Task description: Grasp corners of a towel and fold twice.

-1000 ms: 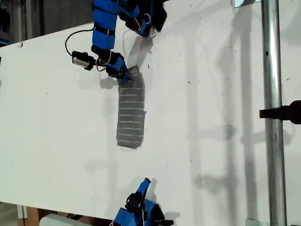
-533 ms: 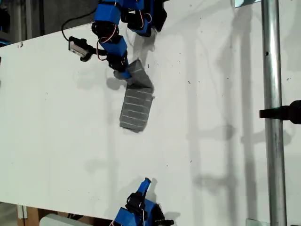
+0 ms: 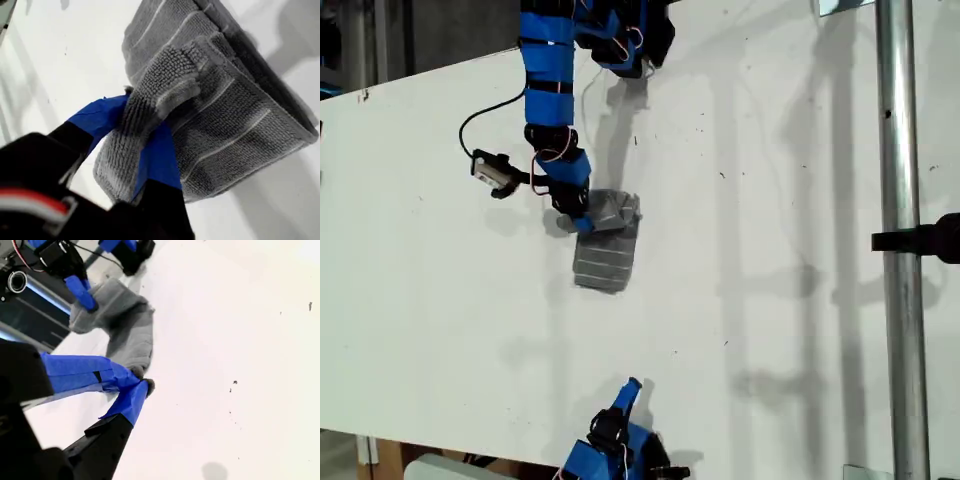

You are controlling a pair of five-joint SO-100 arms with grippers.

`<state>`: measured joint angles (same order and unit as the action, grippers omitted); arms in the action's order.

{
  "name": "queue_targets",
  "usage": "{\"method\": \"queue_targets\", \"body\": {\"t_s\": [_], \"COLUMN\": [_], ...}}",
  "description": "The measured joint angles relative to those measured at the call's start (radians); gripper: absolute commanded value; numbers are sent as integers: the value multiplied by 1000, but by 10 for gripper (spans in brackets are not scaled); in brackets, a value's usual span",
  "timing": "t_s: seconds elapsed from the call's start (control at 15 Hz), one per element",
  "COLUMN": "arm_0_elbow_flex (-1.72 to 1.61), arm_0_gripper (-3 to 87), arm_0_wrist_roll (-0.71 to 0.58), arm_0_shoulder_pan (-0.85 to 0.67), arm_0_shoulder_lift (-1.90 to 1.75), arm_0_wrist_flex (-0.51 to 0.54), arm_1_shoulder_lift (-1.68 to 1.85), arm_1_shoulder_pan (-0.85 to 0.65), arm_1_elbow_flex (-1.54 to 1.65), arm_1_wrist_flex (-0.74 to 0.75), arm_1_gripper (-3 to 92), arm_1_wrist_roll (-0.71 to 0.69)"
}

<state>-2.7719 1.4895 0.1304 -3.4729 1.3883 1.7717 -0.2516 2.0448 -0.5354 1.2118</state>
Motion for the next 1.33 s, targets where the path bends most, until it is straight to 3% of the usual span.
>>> {"method": "queue_targets", "body": {"t_s": [0.07, 0.27, 0.4, 0.53, 0.6, 0.87, 1.07, 1.2, 1.27, 1.33], "arm_0_elbow_flex": [0, -3, -6, -15, -28, -158, -327, -337, -342, -342], "arm_0_gripper": [-26, -26, -26, -26, -26, -25, -24, -23, -23, -23], "arm_0_wrist_roll": [-3, -3, -3, -15, -18, -23, -17, -32, -48, -66], "arm_0_shoulder_pan": [0, 0, 0, 0, 0, -66, -150, -212, -216, -218], "arm_0_shoulder_lift": [0, 0, 0, 0, 0, 0, 0, -3, -3, -3], "arm_0_wrist_flex": [0, 0, 0, -2, -14, -132, -199, -149, -123, -107], "arm_1_shoulder_lift": [0, 9, 23, 106, 193, 549, 865, 1028, 1138, 1230], "arm_1_shoulder_pan": [0, 0, 0, -3, -6, -6, -6, -6, 12, 64], "arm_1_elbow_flex": [0, 6, 8, 91, 169, 396, 644, 782, 845, 854], "arm_1_wrist_flex": [87, 449, 511, 413, 351, -278, -509, -600, -640, -732], "arm_1_gripper": [346, 272, 147, 105, -2, -3, -3, -3, 44, 154], "arm_1_wrist_roll": [0, -77, -80, -71, -71, 61, 166, 230, 308, 379]}}
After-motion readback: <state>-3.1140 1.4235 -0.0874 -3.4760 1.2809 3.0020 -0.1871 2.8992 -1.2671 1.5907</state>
